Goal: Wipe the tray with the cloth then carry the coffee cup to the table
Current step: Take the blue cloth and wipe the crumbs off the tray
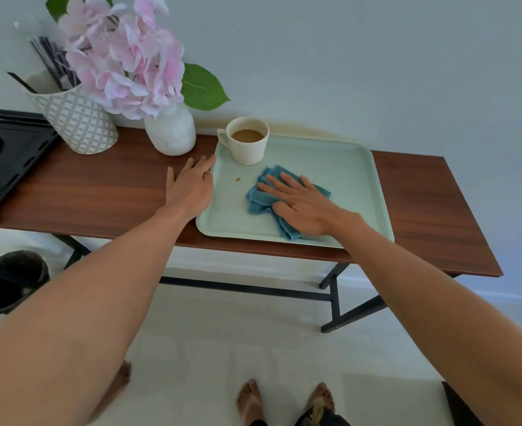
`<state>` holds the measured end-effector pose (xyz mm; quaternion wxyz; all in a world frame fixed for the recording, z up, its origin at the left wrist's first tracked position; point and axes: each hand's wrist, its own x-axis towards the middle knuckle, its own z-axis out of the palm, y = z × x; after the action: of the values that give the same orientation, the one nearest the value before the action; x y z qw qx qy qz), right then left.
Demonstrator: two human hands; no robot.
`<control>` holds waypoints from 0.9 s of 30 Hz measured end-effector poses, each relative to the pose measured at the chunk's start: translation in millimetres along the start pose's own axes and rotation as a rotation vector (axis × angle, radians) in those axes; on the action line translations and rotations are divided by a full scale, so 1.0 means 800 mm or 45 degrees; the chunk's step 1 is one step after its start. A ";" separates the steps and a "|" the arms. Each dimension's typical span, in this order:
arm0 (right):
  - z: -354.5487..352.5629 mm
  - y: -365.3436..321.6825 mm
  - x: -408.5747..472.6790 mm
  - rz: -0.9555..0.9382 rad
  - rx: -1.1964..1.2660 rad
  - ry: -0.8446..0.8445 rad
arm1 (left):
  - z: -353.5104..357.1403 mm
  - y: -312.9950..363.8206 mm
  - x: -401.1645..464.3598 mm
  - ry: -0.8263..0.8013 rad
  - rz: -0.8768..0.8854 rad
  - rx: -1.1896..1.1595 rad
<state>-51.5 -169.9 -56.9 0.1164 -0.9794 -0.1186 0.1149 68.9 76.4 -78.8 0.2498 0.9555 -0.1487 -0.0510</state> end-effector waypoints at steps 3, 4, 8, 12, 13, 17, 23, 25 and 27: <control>-0.002 -0.022 0.024 0.080 -0.019 0.010 | -0.012 -0.014 0.008 -0.106 0.080 0.124; -0.002 -0.034 0.033 0.074 -0.012 0.011 | -0.014 -0.019 0.009 -0.113 0.107 0.165; 0.006 -0.066 0.054 0.010 -0.013 0.015 | -0.006 -0.025 0.004 -0.011 0.144 0.210; 0.011 -0.072 0.052 -0.149 -0.035 -0.012 | -0.002 -0.027 0.004 -0.024 0.111 0.206; 0.010 -0.070 0.047 -0.209 -0.005 -0.027 | -0.002 -0.027 0.005 -0.030 0.102 0.197; 0.004 -0.043 0.013 -0.347 0.197 -0.089 | -0.001 -0.029 0.005 -0.036 0.086 0.157; -0.008 -0.005 0.020 -0.087 0.096 0.016 | -0.002 -0.027 0.004 -0.036 0.079 0.155; -0.003 -0.027 0.038 -0.048 -0.010 0.009 | -0.003 -0.026 0.003 -0.037 0.078 0.166; 0.004 -0.050 0.044 -0.106 -0.049 -0.005 | -0.003 -0.025 0.003 -0.026 0.084 0.174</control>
<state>-27.1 -122.4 -57.1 0.1021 -0.9754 -0.1618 0.1095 76.4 93.2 -86.6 0.1840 0.9643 -0.1857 -0.0424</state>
